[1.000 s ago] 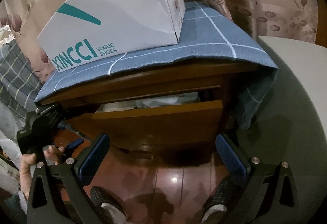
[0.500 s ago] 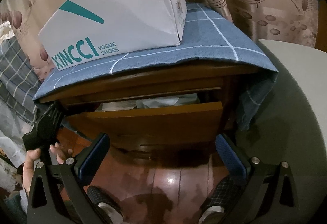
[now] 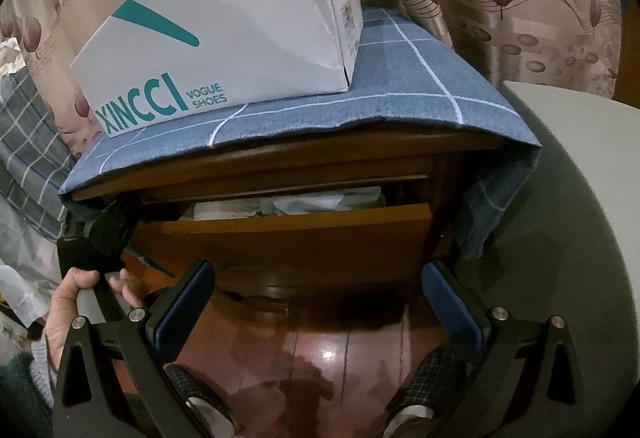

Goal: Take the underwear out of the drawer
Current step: 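Hook the drawer front with the left tool and pull the drawer open, then lower the left tool toward the cream ribbed bra while the right tool moves over the drawer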

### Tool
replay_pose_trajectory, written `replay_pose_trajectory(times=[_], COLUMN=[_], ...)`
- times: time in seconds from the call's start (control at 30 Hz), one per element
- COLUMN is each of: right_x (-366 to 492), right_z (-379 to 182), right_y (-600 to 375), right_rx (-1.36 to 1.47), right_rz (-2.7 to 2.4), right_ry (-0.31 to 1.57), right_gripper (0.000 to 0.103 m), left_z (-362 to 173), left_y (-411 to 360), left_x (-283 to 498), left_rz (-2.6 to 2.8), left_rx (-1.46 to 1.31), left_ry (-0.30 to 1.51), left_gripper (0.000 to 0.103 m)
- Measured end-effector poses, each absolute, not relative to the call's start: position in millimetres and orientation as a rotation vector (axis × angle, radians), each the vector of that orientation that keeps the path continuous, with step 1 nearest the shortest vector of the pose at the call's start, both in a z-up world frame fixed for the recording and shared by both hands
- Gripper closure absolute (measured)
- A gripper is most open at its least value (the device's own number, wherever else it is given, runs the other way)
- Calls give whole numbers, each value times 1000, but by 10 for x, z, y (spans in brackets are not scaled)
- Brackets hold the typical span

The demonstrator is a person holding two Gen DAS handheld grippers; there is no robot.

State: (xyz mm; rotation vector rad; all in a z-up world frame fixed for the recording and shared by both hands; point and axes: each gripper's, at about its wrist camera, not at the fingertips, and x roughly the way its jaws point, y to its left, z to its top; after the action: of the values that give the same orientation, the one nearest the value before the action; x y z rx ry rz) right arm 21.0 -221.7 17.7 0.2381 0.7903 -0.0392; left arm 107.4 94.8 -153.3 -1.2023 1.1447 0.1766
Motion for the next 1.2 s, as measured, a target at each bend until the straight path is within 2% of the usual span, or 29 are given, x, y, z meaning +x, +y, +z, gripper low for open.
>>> replay_pose_trajectory(times=[0.67, 0.9, 1.2], right_x=[194, 208, 281], right_z=[171, 171, 68], right_y=[-2396, -2454, -2588], right_rx=[263, 286, 331], right_rz=[-103, -109, -113], right_ry=[794, 804, 870], right_gripper=[0, 0, 0], left_z=[-1186, -968, -948], left_y=[996, 1023, 1034], left_x=[468, 387, 311], left_rz=[194, 188, 170], left_rx=[-630, -537, -480], left_ry=[1317, 1372, 1401], left_gripper=[0, 0, 0])
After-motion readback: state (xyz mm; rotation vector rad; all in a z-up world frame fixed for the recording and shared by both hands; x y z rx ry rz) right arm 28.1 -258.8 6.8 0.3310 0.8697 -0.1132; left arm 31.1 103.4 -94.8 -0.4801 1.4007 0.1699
